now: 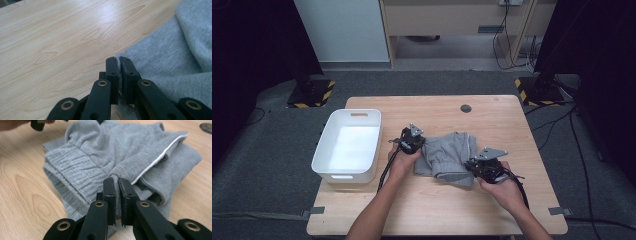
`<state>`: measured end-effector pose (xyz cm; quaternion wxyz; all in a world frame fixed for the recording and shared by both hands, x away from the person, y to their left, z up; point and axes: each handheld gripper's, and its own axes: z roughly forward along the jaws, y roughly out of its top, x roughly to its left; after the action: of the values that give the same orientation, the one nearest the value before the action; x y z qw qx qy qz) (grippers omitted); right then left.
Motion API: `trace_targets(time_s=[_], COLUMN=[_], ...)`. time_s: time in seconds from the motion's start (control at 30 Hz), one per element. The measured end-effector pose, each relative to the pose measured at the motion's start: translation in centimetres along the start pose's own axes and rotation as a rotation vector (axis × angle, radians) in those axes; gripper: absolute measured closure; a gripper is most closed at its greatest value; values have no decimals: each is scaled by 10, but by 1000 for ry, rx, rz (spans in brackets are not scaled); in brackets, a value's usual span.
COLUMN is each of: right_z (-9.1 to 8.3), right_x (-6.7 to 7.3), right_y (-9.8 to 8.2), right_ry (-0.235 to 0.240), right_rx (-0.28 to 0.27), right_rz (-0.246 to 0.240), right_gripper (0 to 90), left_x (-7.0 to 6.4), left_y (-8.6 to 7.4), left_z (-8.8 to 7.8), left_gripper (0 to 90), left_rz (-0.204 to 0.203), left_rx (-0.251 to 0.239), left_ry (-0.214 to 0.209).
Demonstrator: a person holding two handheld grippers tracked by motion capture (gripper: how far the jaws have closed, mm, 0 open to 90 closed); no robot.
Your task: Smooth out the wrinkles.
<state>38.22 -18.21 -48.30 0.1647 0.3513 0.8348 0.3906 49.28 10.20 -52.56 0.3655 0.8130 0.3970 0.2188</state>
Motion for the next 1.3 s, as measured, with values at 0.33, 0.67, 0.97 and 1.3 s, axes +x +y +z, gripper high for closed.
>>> trace_targets(time_s=[0.33,0.67,0.97,1.3], right_z=[-4,5,-2,27], right_x=[0,-3,-21,-43], right_y=[-8,-15,9,24], right_ry=[7,42,-30,-118], right_rx=[31,30,-66,-15], right_rz=[-5,25,86,158], right_gripper=[853,709,519,546], left_x=[3,-6,-8,-38], left_y=[-3,-2,3,-7], left_z=[2,-2,-36,-52], left_gripper=[857,742,492,432], left_rz=[-3,57,-63,-22], left_rx=[8,-23,-132,-159], left_ry=[6,-8,-55,-160])
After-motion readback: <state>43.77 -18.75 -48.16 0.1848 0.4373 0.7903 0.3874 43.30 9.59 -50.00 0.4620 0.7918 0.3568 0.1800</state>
